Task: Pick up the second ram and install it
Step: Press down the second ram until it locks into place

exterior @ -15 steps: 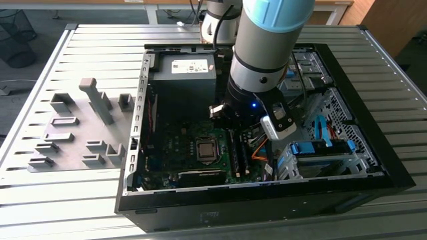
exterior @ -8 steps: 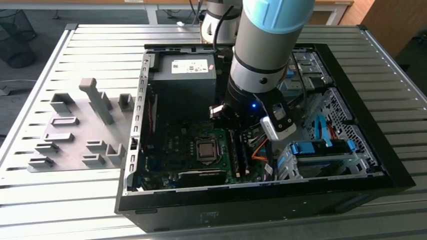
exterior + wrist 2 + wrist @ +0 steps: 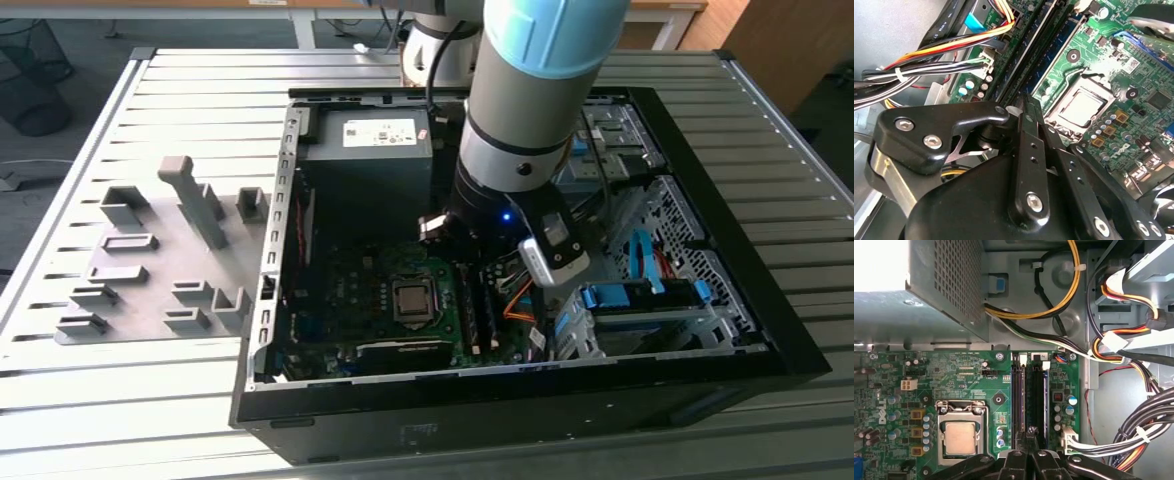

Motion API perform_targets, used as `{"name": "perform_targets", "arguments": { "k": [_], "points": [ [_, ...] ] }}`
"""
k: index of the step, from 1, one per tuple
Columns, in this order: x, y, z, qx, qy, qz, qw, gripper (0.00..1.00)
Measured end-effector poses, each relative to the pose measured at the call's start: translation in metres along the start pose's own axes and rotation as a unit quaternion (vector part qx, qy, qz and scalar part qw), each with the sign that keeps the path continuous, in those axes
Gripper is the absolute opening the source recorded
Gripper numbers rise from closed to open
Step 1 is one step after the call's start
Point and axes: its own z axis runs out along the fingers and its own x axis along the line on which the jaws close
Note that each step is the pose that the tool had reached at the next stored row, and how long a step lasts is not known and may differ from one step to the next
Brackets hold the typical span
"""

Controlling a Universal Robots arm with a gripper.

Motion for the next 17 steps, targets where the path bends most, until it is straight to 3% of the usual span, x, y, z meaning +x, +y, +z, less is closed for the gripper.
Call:
{"name": "perform_targets", "arguments": {
  "k": [17],
  "points": [
    [-0.0003,-0.0004,0.0107,0.0003,0.0003,0.0,1.0,0.12]
  ]
}}
